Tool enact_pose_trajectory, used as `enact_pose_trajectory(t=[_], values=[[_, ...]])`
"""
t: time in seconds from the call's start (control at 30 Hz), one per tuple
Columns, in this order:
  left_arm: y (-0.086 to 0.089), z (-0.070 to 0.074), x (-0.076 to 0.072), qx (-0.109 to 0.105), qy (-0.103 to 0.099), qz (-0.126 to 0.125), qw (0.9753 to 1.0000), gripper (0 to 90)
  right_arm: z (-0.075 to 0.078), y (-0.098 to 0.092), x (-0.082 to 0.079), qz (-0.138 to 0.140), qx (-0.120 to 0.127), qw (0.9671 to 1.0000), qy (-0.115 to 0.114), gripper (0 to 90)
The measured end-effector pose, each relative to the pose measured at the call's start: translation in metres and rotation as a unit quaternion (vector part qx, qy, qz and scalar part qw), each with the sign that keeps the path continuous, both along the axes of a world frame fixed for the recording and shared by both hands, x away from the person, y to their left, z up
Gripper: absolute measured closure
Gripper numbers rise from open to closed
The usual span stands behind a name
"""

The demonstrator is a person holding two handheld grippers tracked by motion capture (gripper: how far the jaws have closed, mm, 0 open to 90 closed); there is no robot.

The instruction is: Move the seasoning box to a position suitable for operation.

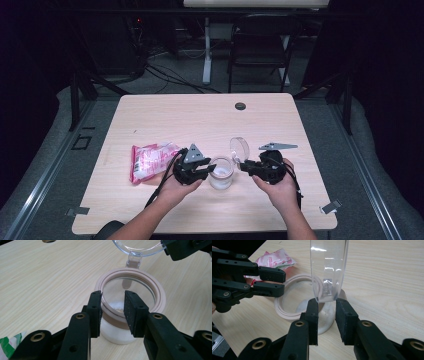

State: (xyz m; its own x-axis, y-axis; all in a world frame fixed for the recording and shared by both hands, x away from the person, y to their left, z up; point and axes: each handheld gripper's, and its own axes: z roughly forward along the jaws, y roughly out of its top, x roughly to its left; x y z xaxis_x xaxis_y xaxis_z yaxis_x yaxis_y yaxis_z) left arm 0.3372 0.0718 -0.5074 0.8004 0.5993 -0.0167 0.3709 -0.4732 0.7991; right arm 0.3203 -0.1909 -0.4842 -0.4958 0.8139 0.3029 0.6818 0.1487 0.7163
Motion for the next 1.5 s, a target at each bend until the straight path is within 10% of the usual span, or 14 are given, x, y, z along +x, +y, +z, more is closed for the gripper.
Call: enact_pose_trajectory(t=[0.53, 1.07, 1.5], values=[[0.012, 0.011, -0.002, -0.026, -0.001, 0.004, 0.9996, 66.6, -0.002, -0.001, 0.006, -0.005, 0.006, 0.9999, -0.007, 72.9], [0.060, 0.013, -0.009, -0.025, -0.006, 0.075, 0.9969, 64.0, -0.004, -0.003, 0.041, -0.004, 0.031, 0.9995, -0.001, 74.4], [0.084, 0.007, -0.006, 0.028, 0.012, 0.093, 0.9952, 53.9, -0.001, -0.002, 0.059, 0.014, 0.034, 0.9991, 0.021, 71.2]])
